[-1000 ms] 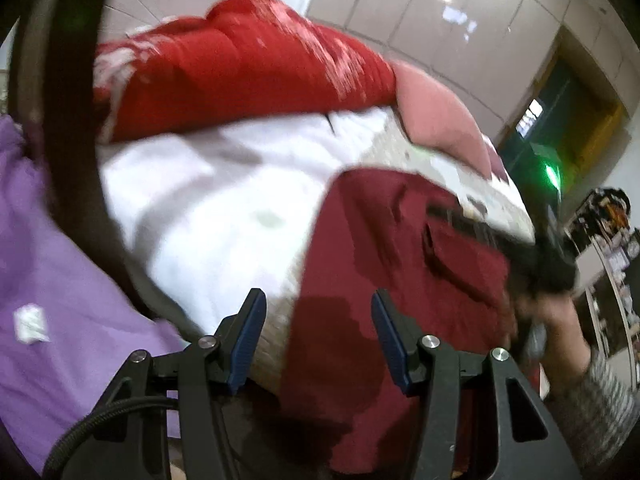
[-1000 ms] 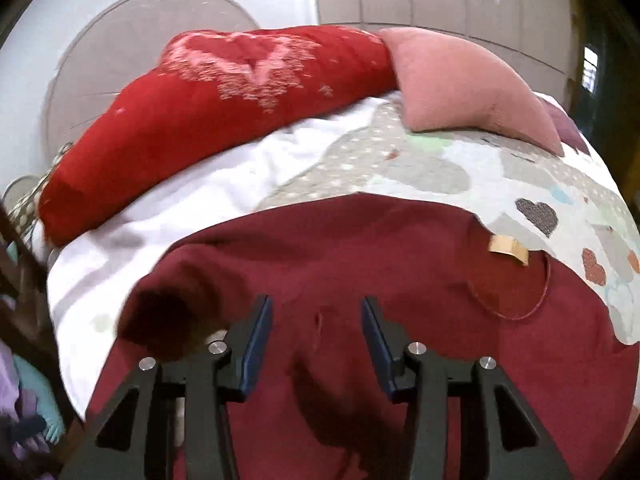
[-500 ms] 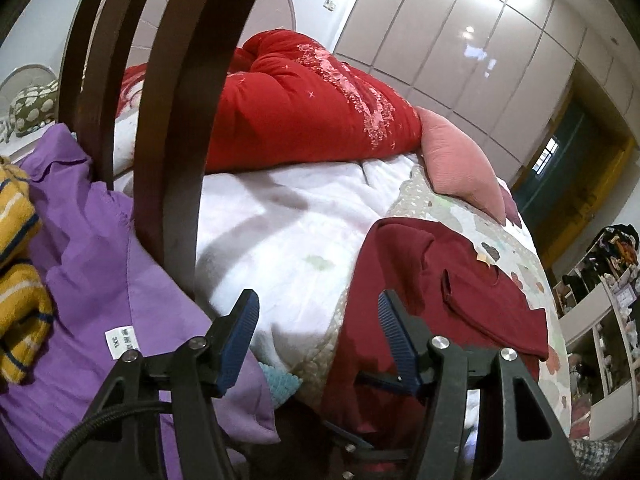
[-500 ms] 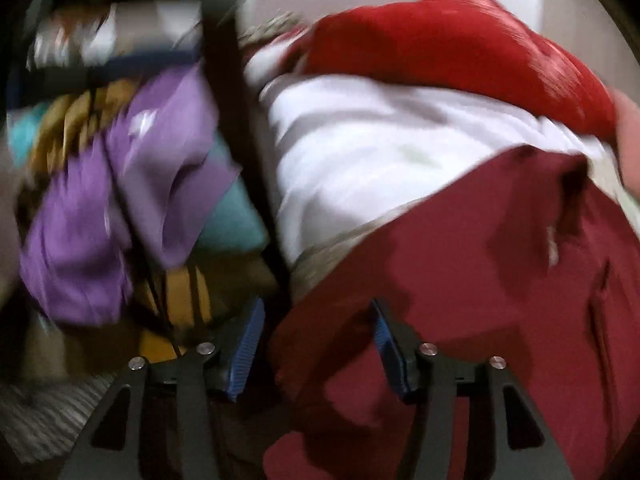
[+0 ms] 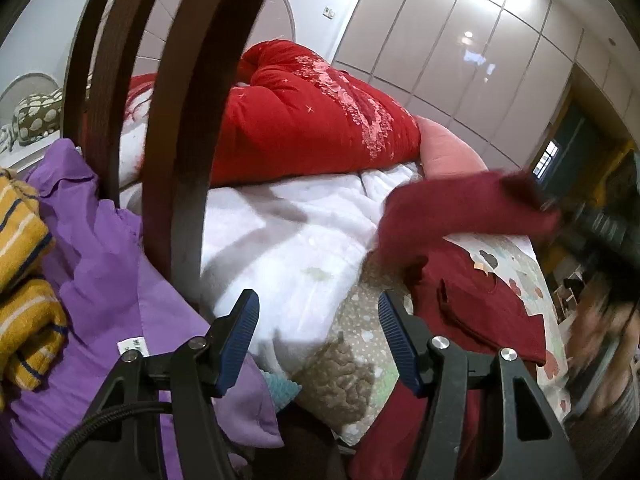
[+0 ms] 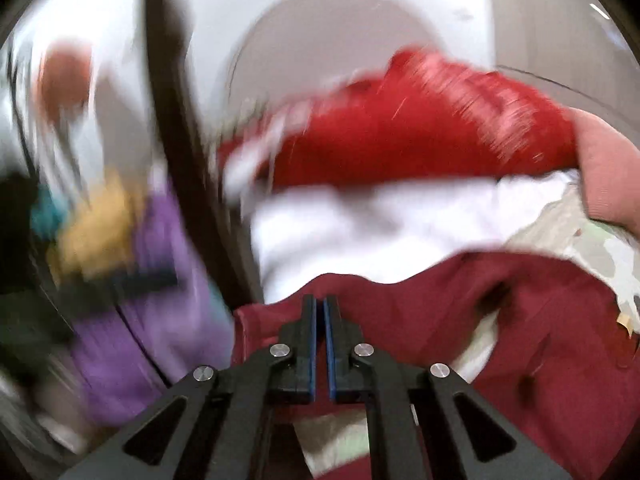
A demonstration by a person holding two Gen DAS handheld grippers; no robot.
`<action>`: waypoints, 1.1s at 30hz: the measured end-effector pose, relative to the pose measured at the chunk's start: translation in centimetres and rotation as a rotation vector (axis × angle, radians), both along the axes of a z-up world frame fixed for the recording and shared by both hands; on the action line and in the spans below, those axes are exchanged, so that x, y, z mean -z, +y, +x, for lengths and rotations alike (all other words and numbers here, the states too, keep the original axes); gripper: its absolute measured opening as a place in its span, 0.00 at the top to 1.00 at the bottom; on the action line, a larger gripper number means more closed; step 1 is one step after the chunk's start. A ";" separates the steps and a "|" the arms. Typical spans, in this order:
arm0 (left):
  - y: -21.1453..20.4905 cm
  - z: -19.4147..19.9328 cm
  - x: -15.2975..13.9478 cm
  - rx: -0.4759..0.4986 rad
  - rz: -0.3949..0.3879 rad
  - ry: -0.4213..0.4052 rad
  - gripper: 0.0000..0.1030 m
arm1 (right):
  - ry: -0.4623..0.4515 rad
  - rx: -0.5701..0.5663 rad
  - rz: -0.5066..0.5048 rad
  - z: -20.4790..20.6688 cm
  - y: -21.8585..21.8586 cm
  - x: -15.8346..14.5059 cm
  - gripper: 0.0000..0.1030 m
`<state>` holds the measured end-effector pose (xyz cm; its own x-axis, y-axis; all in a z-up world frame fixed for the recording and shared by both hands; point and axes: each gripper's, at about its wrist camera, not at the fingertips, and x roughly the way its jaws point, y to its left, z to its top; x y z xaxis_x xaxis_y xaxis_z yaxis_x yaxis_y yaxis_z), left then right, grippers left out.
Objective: Fold small clothes
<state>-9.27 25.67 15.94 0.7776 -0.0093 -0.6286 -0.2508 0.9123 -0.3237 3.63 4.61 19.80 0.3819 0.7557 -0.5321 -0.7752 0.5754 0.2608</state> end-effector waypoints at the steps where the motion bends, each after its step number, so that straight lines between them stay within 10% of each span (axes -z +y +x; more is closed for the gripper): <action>1: -0.2 0.2 0.1 0.006 0.004 0.003 0.41 | 0.012 0.043 0.066 1.0 -1.5 -1.7 0.96; 7: -2.0 2.1 1.3 0.059 0.004 0.048 0.40 | 0.114 0.408 0.265 7.4 -16.6 -4.0 0.96; 16: -5.3 4.0 2.3 0.128 0.026 0.099 0.40 | 0.301 0.869 0.080 10.4 -33.8 8.3 0.96; 27: -8.2 4.7 2.7 0.180 0.062 0.121 0.40 | 0.259 0.981 0.020 9.0 -39.0 9.8 0.95; 33: -9.9 6.5 3.4 0.217 0.103 0.147 0.40 | 0.205 0.960 -0.001 7.6 -38.6 9.3 0.69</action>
